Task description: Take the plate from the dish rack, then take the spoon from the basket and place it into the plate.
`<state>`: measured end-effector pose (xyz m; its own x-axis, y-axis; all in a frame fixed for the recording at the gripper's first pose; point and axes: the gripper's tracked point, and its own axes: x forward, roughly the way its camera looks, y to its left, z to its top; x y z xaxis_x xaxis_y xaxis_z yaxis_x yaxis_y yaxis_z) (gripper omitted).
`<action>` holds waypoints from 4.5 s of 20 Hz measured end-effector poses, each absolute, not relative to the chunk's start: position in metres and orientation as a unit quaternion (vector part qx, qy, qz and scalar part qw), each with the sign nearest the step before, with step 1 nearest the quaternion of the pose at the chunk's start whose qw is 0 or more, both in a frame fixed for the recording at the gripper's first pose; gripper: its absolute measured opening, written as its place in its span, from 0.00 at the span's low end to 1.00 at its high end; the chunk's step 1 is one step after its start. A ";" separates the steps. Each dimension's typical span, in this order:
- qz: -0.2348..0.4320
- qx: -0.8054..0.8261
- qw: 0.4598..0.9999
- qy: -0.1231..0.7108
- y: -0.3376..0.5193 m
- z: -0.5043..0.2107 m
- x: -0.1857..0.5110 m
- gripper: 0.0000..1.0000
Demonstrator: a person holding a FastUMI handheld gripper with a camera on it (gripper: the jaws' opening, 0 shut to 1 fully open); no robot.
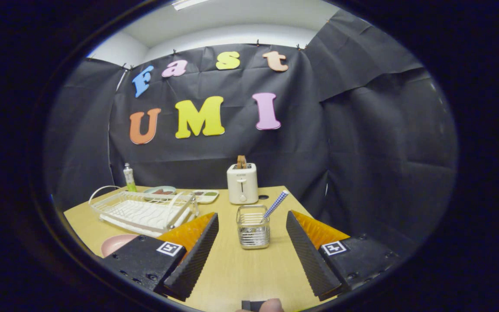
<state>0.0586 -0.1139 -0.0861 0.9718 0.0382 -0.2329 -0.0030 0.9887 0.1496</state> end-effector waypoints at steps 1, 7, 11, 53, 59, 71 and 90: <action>0.012 0.078 0.989 0.121 -0.119 -0.091 0.068 1.00; 0.042 0.102 0.982 0.153 -0.131 -0.126 0.132 1.00; 0.061 0.119 0.975 0.176 -0.133 -0.143 0.163 0.99; 0.128 0.084 0.984 0.093 0.029 0.017 0.060 0.10; 0.170 0.093 0.971 0.137 0.110 -0.027 0.027 0.10; 0.207 0.109 0.947 0.219 0.186 -0.102 0.007 0.10; 0.148 0.109 0.967 0.177 0.134 -0.070 0.027 0.79</action>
<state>0.0269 0.1337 -0.0703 0.8937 0.3238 -0.3107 -0.2468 0.9329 0.2624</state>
